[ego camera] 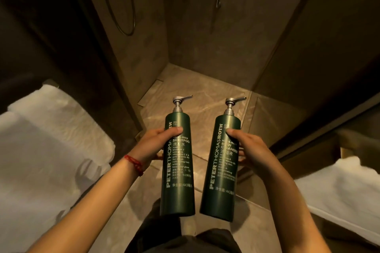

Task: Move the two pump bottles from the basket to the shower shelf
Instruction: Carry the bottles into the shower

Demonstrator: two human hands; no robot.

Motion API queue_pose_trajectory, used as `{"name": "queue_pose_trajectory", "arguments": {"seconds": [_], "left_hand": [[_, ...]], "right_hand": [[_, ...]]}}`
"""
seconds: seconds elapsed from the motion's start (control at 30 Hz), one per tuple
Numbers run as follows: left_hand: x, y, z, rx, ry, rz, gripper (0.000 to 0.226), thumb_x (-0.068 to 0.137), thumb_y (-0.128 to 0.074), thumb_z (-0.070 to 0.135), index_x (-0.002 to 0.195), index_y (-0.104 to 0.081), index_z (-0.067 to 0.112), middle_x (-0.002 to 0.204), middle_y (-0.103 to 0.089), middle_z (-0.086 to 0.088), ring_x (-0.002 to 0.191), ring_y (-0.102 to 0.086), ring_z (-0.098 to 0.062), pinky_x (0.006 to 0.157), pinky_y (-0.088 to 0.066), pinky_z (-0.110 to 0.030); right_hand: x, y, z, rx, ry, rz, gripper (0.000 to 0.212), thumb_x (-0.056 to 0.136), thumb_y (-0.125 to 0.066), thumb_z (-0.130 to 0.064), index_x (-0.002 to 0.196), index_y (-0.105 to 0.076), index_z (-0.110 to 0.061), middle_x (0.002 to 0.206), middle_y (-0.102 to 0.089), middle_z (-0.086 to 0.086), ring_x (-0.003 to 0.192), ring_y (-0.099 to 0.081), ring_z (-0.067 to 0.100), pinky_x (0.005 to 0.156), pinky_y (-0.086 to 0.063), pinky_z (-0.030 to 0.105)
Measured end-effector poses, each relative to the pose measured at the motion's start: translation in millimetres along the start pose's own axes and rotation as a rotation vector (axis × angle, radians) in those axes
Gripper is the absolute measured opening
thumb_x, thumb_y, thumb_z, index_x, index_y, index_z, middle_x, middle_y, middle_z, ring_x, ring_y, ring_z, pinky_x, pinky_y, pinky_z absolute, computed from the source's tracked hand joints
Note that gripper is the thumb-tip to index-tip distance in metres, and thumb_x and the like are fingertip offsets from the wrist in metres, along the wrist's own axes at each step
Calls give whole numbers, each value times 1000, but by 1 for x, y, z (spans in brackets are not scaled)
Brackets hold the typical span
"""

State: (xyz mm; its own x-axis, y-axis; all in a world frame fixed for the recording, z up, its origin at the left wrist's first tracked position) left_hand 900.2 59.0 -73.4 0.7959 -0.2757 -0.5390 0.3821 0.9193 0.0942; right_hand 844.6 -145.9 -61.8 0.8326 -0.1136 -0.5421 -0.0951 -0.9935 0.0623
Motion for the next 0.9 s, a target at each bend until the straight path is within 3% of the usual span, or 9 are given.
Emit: {"name": "queue_pose_trajectory", "arguments": {"seconds": [0.27,0.4,0.5,0.7,0.9], "left_hand": [[127,7,76,74,-17,-71,38,77,-57,40,98,-62,9,84,-63,-1,74,-60,-12,57,-44,-23],[192,21,121,61,-17,-117,33,77,-58,38,93,-63,9,84,-64,-2,76,-61,-15,62,-47,-27],[236,34,154,56,-19,-139,41,72,-64,44,92,-64,8,81,-65,-2,73,-61,-15,62,-47,-27],[319,52,213,89,-31,-171,43,73,-64,42,96,-65,6,77,-65,-2,68,-60,-14,60,-45,-26],[375,58,245,68,-9,-185,36,61,-65,48,77,-67,15,68,-66,1,62,-60,-13,58,-46,-25]], "right_hand": [[102,28,-64,34,3,70,30,80,-58,-38,95,-65,-13,90,-66,3,82,-64,19,62,-48,27],[161,34,-102,75,-16,144,22,80,-59,-36,86,-65,-16,82,-65,1,69,-63,13,53,-48,23],[200,35,-140,88,3,171,27,81,-58,-37,92,-66,-14,79,-65,-1,66,-62,10,46,-46,17],[269,47,-195,127,9,212,28,80,-60,-37,92,-68,-13,78,-65,-1,59,-62,6,45,-46,18],[322,63,-223,156,1,228,27,79,-61,-37,88,-68,-13,74,-65,-1,52,-61,3,46,-46,18]]}}
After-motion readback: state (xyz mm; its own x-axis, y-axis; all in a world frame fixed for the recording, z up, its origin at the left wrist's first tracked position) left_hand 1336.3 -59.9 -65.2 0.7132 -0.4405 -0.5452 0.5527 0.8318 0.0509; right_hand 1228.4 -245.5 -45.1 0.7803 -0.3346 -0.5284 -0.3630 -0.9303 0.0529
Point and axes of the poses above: each hand's wrist, its own x-axis towards the middle knuckle, its own y-axis out of the back of the hand, z = x × y, the point moved 8 cm from there along x, towards the middle knuckle
